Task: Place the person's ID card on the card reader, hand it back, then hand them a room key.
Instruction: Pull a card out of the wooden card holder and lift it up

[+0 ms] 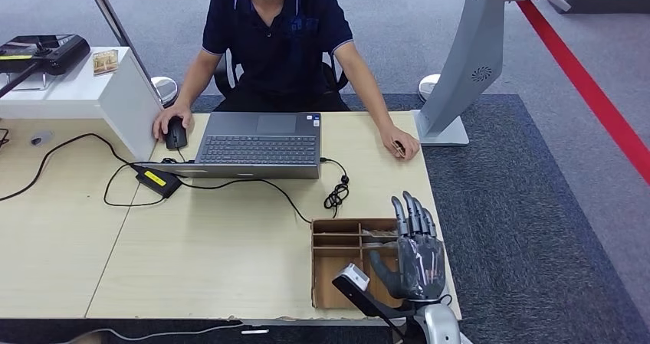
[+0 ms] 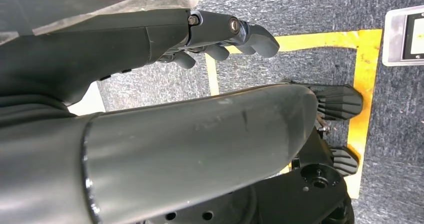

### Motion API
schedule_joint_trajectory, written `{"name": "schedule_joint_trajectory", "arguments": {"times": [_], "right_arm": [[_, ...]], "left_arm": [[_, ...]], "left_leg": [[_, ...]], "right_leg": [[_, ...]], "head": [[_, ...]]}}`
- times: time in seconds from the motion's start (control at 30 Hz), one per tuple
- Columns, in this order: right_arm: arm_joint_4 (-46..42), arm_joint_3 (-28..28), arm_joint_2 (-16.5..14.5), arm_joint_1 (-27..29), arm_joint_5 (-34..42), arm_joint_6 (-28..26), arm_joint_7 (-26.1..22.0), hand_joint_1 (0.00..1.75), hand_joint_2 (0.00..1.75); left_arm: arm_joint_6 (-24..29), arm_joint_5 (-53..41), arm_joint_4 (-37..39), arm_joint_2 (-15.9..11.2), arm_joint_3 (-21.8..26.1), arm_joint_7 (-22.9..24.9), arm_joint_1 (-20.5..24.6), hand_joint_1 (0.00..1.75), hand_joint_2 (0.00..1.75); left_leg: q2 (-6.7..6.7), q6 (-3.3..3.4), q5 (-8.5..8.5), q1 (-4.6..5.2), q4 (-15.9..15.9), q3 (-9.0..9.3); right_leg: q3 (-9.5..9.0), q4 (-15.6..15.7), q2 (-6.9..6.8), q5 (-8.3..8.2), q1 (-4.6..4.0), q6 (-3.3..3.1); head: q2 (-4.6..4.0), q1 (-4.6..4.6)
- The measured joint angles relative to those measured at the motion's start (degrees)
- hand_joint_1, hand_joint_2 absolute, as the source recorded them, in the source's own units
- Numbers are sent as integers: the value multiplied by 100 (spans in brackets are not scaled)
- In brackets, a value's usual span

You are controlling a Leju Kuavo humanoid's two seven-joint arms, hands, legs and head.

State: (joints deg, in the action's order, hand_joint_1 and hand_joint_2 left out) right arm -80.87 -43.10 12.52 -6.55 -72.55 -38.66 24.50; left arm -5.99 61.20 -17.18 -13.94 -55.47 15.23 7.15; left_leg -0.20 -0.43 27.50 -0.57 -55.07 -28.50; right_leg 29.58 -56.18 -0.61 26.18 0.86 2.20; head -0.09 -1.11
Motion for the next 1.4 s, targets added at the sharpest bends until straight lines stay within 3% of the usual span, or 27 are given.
{"name": "schedule_joint_trajectory", "arguments": {"times": [0.93,1.2,1.4], "right_arm": [[123,119,-35,-86,106,-43,-61,1,175],[173,121,-36,-93,122,-42,-69,24,175],[233,122,-58,-108,147,-42,-111,24,175]], "left_arm": [[-51,-69,0,-2,-2,0,2,0,0],[-52,-71,0,-3,-2,0,2,0,0],[-57,-78,0,-4,-2,0,2,0,0]], "left_leg": [[0,0,0,0,0,0],[0,0,0,0,0,0],[0,0,0,0,0,0]], "right_leg": [[-1,0,0,0,0,0],[-1,0,0,0,0,0],[-1,0,0,0,0,0]], "head": [[0,0],[0,0],[0,1]]}}
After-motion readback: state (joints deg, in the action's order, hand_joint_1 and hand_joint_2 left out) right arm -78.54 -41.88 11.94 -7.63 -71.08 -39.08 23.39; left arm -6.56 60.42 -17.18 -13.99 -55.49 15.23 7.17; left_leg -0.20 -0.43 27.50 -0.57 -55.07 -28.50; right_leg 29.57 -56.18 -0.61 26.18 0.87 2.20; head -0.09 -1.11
